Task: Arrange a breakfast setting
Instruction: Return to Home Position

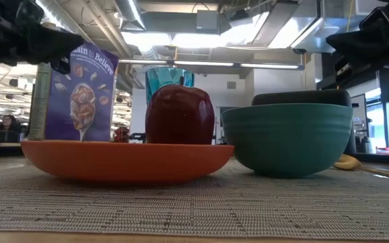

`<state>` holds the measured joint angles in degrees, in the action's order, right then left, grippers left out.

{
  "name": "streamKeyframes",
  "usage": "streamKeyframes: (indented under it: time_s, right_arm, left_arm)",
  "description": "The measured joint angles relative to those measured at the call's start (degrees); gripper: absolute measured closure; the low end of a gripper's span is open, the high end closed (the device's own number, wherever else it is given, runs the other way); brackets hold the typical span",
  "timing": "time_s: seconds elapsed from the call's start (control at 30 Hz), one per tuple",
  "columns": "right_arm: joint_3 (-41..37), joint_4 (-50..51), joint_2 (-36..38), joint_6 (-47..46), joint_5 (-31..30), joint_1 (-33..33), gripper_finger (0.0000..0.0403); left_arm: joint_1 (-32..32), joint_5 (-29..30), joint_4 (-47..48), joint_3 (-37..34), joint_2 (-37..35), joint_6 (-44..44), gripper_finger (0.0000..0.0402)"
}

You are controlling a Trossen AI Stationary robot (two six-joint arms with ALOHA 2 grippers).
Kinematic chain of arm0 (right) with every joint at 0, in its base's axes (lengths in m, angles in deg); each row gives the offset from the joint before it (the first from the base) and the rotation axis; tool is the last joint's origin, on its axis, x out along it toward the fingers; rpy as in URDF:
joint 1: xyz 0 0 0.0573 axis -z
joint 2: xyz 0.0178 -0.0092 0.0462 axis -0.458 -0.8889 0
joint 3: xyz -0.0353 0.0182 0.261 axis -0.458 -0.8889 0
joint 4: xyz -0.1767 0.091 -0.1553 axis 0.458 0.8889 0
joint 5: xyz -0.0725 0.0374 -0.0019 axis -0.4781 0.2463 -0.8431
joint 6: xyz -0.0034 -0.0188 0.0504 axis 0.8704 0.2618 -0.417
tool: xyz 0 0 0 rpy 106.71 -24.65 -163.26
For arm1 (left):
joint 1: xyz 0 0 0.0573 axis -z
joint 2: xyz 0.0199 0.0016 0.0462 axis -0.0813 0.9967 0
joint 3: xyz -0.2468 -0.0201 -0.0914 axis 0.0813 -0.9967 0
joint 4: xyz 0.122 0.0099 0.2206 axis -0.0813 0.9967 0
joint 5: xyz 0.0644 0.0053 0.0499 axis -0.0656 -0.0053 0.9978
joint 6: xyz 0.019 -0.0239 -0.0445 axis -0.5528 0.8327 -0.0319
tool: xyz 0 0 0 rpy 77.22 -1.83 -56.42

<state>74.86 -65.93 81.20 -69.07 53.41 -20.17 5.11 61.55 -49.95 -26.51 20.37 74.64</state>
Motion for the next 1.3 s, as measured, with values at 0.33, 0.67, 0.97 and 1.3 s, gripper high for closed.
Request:
streamKeyframes:
  time_s: [0.33,0.67,0.97,1.3]
  right_arm:
    - [0.0,0.43,0.0,-0.21,3.0,0.02,0.0403]
    - [-0.02,0.42,-0.04,-1.11,-0.89,0.04,0.0403]
    - [-0.02,0.42,-0.04,-1.11,-0.94,0.04,0.0403]
    - [-0.02,0.43,-0.04,-1.11,-0.93,0.04,0.0403]
  left_arm:
    - [0.0,-0.08,0.51,0.0,0.03,-0.93,0.0401]
    - [0.0,0.24,0.08,0.0,0.03,0.46,0.0401]
    - [0.0,0.26,0.08,0.0,0.03,0.49,0.0401]
    - [0.0,0.28,0.07,0.0,0.03,0.53,0.0401]
